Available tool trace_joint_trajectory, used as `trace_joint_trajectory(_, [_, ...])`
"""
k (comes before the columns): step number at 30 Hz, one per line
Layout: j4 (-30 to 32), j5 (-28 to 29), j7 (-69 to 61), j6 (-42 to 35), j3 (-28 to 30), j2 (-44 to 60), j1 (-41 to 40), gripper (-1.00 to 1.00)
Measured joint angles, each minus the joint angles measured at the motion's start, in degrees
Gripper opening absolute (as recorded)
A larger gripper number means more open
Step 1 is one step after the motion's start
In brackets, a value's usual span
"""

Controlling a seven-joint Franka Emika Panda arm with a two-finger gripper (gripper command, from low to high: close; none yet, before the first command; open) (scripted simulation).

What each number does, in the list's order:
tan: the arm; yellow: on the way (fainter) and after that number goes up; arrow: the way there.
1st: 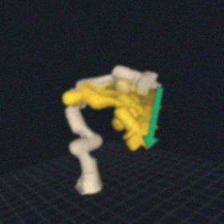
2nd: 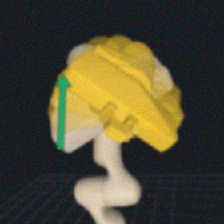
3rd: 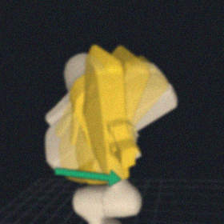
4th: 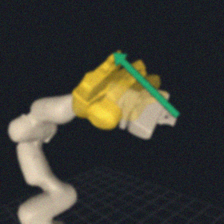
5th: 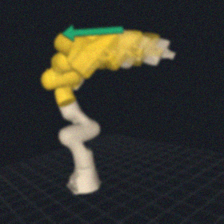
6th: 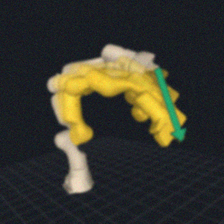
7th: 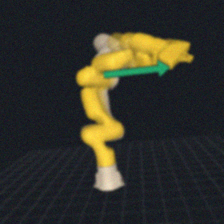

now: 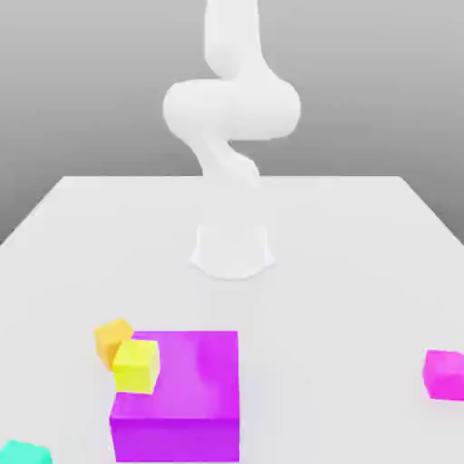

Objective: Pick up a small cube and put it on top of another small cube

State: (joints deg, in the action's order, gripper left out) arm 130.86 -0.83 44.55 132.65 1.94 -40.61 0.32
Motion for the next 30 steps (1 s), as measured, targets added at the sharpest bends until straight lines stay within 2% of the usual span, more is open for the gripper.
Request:
trace_joint_trajectory(14, [-5.1, -7.2, -9.1, 5.0, 10.1, 29.4, 0.2, 0.0])
trace_joint_trajectory(22, [-8.0, -11.6, -14.5, 7.8, 12.5, 46.0, -3.5, 0.0])
trace_joint_trajectory(30, [-10.8, -12.8, -17.7, 11.0, 13.6, 62.1, -7.5, 0.0])
